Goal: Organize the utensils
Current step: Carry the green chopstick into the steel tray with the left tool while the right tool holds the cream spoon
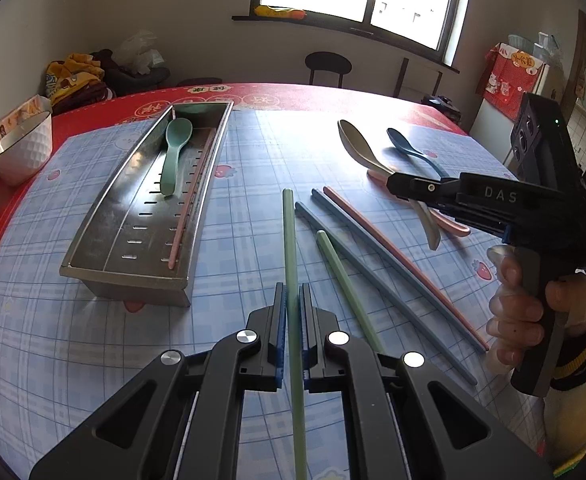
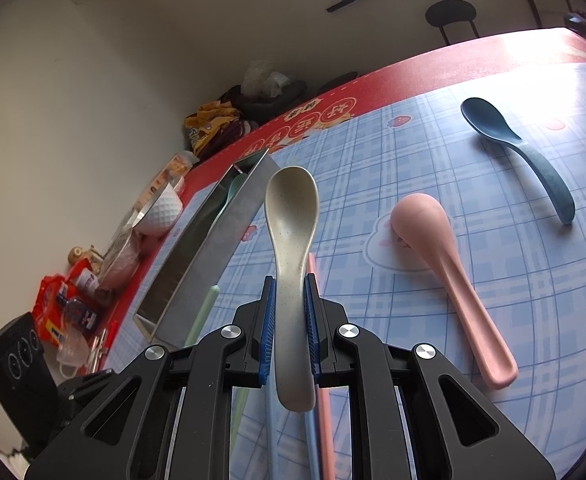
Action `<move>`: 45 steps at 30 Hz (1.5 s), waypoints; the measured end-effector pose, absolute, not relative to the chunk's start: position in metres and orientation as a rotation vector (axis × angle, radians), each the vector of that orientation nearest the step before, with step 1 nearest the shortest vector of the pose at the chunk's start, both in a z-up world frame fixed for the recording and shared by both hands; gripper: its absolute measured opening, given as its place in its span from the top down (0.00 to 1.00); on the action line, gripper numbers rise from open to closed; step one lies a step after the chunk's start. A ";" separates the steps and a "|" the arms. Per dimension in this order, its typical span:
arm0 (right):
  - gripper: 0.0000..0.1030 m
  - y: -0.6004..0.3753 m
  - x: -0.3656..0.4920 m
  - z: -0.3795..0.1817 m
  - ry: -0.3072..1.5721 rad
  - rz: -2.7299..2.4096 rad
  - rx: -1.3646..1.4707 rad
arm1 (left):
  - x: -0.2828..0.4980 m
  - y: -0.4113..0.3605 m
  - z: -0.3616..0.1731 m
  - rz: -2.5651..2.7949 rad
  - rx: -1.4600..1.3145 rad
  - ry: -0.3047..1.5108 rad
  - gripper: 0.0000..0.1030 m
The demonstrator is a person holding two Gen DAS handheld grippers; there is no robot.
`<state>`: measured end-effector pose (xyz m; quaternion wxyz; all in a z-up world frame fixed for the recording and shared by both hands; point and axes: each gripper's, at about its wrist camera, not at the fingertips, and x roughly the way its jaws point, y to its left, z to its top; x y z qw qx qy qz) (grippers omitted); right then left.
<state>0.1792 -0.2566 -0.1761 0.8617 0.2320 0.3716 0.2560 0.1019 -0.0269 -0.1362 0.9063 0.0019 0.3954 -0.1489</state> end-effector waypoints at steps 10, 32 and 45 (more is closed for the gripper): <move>0.86 -0.258 0.177 -0.174 0.764 0.548 0.489 | 0.137 0.012 -0.091 -0.308 -0.070 0.793 0.94; 0.86 -0.262 0.178 -0.173 0.779 0.532 0.499 | 0.309 0.020 -0.140 -0.227 0.055 1.033 0.94; 0.86 -0.262 0.180 -0.176 0.781 0.529 0.505 | 0.274 0.029 -0.117 -0.264 0.002 0.931 0.80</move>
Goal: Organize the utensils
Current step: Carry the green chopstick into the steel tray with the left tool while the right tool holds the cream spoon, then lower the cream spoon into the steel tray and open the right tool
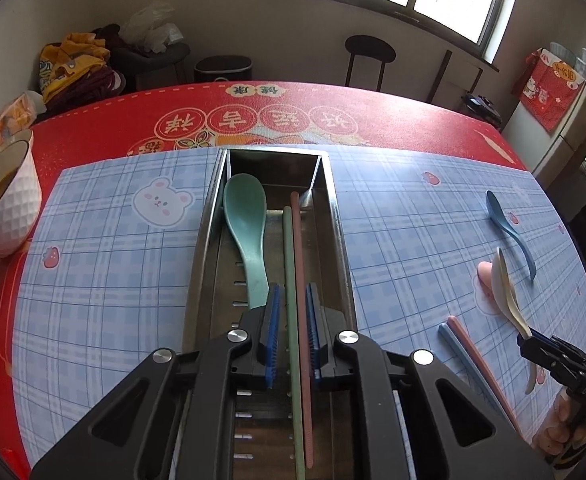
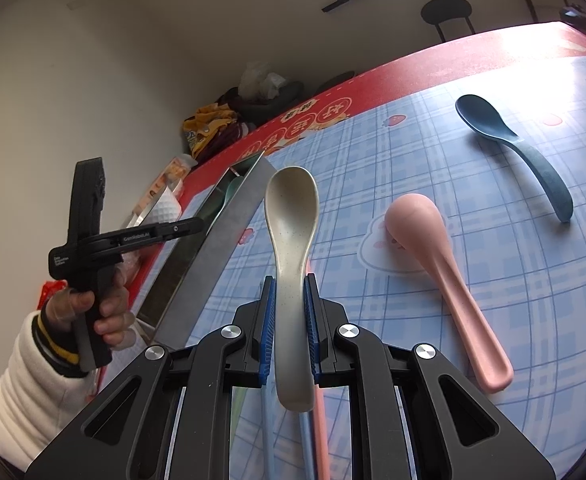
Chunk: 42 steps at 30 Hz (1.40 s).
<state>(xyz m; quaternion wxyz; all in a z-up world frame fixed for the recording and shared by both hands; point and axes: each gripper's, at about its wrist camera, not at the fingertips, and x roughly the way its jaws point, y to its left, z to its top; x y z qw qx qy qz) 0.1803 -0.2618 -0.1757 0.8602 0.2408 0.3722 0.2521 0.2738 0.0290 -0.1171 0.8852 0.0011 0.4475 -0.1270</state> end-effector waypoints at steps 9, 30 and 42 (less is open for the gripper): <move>0.86 -0.269 0.181 -0.179 0.777 0.521 0.537 | 0.185 0.036 -0.116 -0.244 0.096 0.703 0.28; 0.86 -0.238 0.197 -0.149 0.828 0.368 0.498 | 0.165 0.096 -0.123 -0.196 -0.022 0.579 0.06; 0.86 -0.103 0.266 -0.131 0.947 0.425 0.392 | 0.170 0.126 -0.119 -0.076 -0.134 0.580 0.06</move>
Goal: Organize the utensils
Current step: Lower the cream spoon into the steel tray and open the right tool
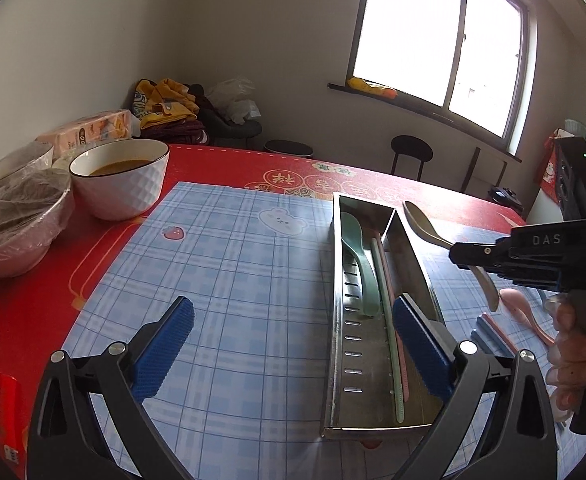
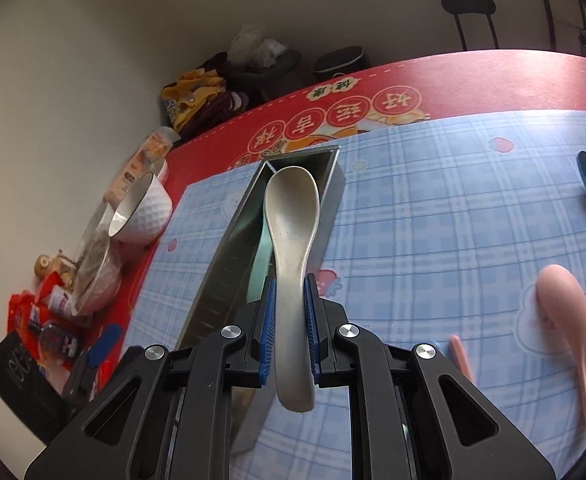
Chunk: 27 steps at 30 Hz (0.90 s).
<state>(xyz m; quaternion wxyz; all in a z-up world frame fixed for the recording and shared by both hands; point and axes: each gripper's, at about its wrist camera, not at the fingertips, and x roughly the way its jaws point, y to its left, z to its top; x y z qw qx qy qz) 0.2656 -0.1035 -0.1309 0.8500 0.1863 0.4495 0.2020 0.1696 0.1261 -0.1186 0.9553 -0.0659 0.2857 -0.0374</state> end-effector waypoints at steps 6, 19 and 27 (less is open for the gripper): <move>0.86 -0.062 0.290 -0.135 0.996 0.383 0.384 | 0.170 0.138 -0.116 -0.069 -0.189 0.580 0.06; 0.86 -0.048 0.308 -0.154 1.046 0.282 0.414 | 0.172 0.142 -0.119 -0.062 -0.217 0.598 0.06; 0.86 -0.046 0.318 -0.159 1.063 0.266 0.438 | 0.172 0.142 -0.119 -0.064 -0.221 0.601 0.06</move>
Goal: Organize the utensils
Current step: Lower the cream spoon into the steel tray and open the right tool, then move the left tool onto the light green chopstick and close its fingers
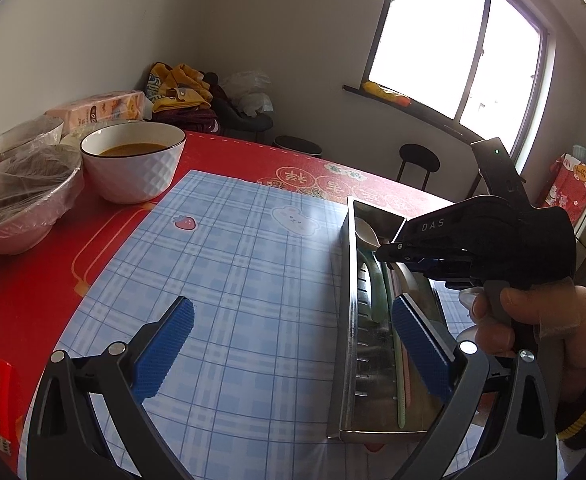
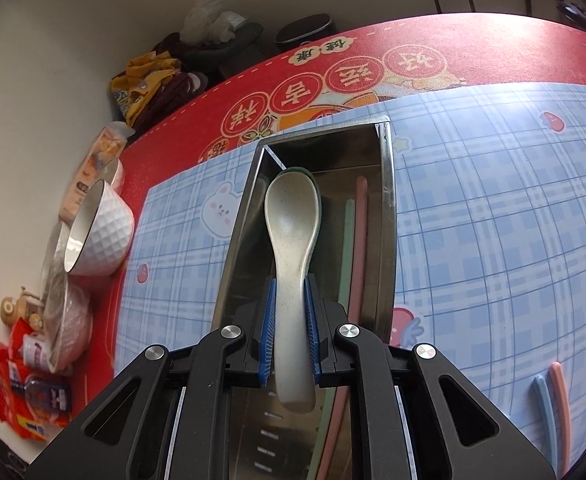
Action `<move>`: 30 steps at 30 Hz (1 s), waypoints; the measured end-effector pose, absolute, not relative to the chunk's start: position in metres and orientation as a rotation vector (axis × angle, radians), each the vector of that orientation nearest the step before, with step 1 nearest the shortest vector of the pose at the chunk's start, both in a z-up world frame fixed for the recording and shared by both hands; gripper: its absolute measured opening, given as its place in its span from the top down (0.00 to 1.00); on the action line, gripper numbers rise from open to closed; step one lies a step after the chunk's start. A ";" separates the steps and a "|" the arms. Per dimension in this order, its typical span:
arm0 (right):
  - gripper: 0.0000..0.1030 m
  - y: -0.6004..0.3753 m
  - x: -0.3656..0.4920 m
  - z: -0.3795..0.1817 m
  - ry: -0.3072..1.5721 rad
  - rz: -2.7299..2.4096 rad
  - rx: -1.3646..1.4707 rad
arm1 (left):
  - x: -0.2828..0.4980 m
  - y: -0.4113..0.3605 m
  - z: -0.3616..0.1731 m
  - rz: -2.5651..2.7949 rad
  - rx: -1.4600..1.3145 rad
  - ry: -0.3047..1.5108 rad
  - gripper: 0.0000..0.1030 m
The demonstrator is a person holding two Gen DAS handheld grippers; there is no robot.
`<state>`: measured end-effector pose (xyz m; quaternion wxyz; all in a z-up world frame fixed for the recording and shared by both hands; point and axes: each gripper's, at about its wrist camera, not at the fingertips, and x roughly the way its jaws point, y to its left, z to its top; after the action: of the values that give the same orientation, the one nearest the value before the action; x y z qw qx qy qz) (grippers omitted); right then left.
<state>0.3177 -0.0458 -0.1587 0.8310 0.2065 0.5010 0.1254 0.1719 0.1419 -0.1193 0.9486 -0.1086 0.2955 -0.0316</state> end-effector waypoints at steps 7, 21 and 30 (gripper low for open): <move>0.85 -0.046 0.319 -0.155 1.049 0.309 0.438 | 0.173 0.142 -0.121 -0.064 -0.231 0.607 0.06; 0.31 -0.099 0.257 -0.114 0.824 0.426 0.200 | 0.170 0.136 -0.119 -0.073 -0.207 0.597 0.06; 0.15 -0.173 0.194 -0.106 0.617 0.412 0.174 | 0.172 0.133 -0.120 -0.039 -0.158 0.596 0.06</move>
<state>0.1944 -0.1730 -0.1064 0.9282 0.0850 0.3013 0.2011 0.1716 0.1329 -0.1204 0.9527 -0.0777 0.2932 -0.0193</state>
